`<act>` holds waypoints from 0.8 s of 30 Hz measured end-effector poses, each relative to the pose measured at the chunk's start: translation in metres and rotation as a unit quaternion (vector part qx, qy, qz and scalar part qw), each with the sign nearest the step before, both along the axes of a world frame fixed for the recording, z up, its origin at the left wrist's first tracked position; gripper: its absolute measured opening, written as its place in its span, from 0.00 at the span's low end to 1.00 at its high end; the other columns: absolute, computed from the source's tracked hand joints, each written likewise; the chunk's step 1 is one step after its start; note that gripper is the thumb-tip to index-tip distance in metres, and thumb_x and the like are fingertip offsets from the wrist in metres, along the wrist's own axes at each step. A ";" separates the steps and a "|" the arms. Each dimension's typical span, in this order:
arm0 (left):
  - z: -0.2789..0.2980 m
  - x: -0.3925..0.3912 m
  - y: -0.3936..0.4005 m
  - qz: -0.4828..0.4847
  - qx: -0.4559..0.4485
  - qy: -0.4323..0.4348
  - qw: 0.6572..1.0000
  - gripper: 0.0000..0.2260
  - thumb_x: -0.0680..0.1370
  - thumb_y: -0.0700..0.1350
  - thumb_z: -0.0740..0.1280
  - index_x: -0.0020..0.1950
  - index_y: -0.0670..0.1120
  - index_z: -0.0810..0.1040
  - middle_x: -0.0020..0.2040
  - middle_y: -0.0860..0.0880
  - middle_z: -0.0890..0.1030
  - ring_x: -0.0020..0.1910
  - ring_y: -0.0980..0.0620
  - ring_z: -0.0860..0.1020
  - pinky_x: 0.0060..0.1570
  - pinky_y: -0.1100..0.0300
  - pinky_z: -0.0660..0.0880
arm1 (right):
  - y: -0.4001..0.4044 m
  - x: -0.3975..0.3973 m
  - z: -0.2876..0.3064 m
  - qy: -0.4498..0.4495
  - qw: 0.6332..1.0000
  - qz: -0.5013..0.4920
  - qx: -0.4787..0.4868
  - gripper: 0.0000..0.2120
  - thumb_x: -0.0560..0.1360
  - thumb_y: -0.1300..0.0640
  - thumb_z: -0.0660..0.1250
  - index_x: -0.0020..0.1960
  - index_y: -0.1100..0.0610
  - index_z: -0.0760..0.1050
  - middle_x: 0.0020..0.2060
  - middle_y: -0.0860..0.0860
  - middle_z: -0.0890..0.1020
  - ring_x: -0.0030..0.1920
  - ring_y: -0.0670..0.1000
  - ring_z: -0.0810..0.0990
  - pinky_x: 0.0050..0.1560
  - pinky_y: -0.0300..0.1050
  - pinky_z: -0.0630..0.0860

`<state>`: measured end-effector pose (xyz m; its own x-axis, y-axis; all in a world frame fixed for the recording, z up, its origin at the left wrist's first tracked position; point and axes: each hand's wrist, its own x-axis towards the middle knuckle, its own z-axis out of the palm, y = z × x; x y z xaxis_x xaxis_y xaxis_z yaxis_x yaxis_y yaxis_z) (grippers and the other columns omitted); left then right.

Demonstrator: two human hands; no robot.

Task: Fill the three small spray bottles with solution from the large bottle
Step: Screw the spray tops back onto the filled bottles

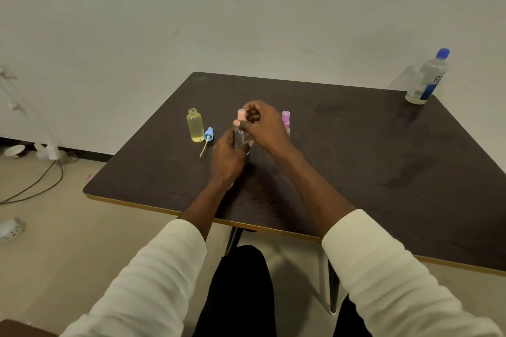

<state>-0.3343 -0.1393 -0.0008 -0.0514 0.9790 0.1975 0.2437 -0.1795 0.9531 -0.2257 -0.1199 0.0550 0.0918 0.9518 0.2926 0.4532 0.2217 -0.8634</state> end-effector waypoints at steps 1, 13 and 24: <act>0.000 0.000 0.000 -0.001 -0.001 0.000 1.000 0.09 0.78 0.45 0.71 0.58 0.47 0.79 0.52 0.51 0.84 0.52 0.52 0.82 0.56 0.44 0.80 | 0.000 0.002 0.000 0.006 1.000 0.020 -0.011 0.17 0.73 0.61 0.74 0.61 0.58 0.77 0.52 0.51 0.83 0.53 0.48 0.81 0.56 0.42 0.79; -0.003 -0.002 0.003 -0.027 0.005 0.017 0.999 0.13 0.72 0.54 0.68 0.51 0.48 0.79 0.46 0.48 0.85 0.47 0.45 0.83 0.49 0.38 0.80 | -0.016 -0.010 -0.007 -0.054 0.993 -0.060 0.084 0.08 0.80 0.57 0.64 0.44 0.55 0.79 0.35 0.47 0.82 0.37 0.44 0.81 0.42 0.44 0.79; 0.002 0.004 0.005 -0.063 0.046 0.089 0.993 0.04 0.78 0.37 0.68 0.47 0.45 0.76 0.38 0.53 0.80 0.35 0.57 0.77 0.33 0.68 0.72 | -0.027 -0.016 -0.009 -0.073 0.973 -0.184 0.117 0.11 0.82 0.59 0.61 0.49 0.62 0.79 0.35 0.53 0.82 0.34 0.46 0.77 0.49 0.14 0.39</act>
